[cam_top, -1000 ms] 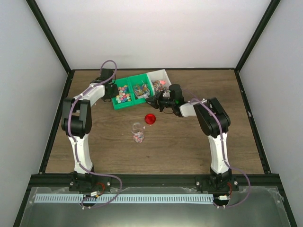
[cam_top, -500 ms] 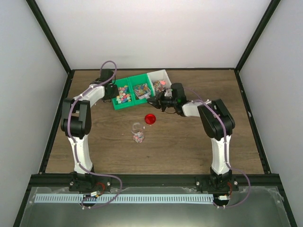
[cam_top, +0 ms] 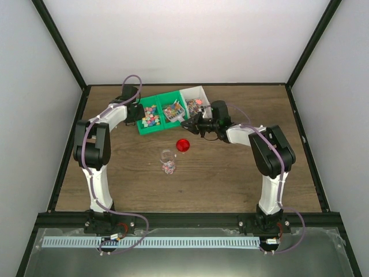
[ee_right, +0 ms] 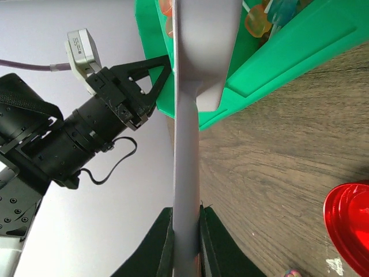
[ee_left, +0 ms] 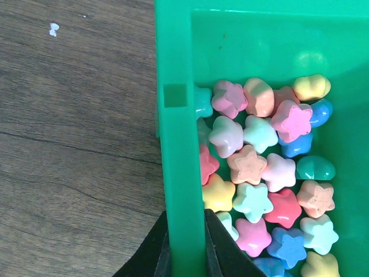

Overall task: Pack the candies
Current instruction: Scoop the fake candies from the storage box.

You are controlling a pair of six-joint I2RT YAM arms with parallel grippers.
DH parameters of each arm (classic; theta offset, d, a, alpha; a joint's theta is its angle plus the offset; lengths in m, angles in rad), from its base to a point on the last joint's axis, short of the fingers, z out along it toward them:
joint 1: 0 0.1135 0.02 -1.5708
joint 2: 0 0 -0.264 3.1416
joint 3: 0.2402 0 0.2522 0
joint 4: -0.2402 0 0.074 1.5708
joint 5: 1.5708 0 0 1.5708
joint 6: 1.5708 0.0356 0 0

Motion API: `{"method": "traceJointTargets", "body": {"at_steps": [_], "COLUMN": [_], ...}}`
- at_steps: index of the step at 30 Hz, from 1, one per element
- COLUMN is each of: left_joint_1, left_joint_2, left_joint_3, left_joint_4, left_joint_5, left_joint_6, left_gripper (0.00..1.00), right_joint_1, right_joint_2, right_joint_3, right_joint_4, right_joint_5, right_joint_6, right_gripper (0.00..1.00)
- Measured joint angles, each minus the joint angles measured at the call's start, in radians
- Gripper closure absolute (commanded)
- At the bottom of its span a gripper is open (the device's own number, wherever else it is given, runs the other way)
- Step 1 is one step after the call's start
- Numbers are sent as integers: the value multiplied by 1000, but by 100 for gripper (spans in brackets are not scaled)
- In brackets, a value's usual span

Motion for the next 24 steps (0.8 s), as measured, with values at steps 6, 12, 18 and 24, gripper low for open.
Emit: {"method": "traceJointTargets", "body": {"at_steps": [6, 12, 18, 24], "left_joint_1": [0, 0, 0, 0], "left_joint_2": [0, 0, 0, 0], "left_joint_3": [0, 0, 0, 0], "left_joint_4": [0, 1, 1, 1], "left_joint_5": [0, 2, 2, 3], "left_joint_6": [0, 0, 0, 0], "left_gripper": [96, 96, 96, 96], "right_joint_1": [-14, -40, -46, -55], "right_joint_2": [-17, -35, -42, -76], "right_joint_3": [10, 10, 10, 5], "right_joint_4": [-58, -62, -64, -58], "right_joint_5": [-11, -29, -47, -56], "right_joint_6": [-55, -66, -66, -61], "right_gripper": [99, 99, 99, 99]}}
